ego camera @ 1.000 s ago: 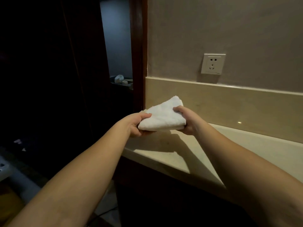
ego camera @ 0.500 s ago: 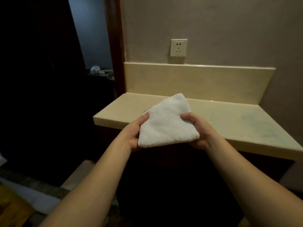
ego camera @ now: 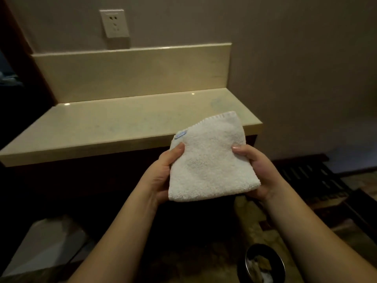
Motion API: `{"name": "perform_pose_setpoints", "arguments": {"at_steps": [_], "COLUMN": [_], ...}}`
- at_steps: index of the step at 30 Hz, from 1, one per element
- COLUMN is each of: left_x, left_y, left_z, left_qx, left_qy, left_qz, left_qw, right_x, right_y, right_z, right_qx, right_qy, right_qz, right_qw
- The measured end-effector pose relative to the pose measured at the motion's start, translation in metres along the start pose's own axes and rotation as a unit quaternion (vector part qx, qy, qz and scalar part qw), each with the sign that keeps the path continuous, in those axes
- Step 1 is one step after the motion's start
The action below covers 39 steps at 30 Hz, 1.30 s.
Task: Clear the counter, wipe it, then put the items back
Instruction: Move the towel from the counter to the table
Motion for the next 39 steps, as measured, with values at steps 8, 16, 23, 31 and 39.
{"name": "perform_pose_setpoints", "arguments": {"at_steps": [8,16,23,31,39], "left_x": [0.094,0.216,0.329,0.465,0.561], "left_y": [-0.099,-0.229,-0.342,-0.441,-0.498], "left_z": [0.058,0.100,0.122,0.126,0.120], "left_qx": [0.044,0.146,0.187,0.246,0.294], "left_qy": [0.114,0.214,0.263,0.323,0.361], "left_qz": [0.037,0.134,0.243,0.333,0.379], "left_qw": [0.992,0.956,0.915,0.851,0.800], "right_x": [0.039,0.069,0.088,0.086,0.056], "right_y": [0.115,0.237,0.331,0.396,0.441], "right_z": [-0.106,-0.244,-0.368,-0.501,-0.580], "right_qx": [-0.184,-0.361,-0.447,-0.522,-0.595], "right_qy": [0.059,0.068,0.074,0.085,0.113], "right_qz": [-0.069,-0.043,0.003,0.069,0.116], "right_qw": [0.979,0.929,0.892,0.846,0.788]}}
Point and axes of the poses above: each hand's wrist, its own z-axis towards the middle knuckle, its own y-axis out of the back of the hand, x = y × z, the point moved 4 cm from there along z, towards the middle knuckle, and after that the axes turned 7 degrees about x, right-handed, at the moved point
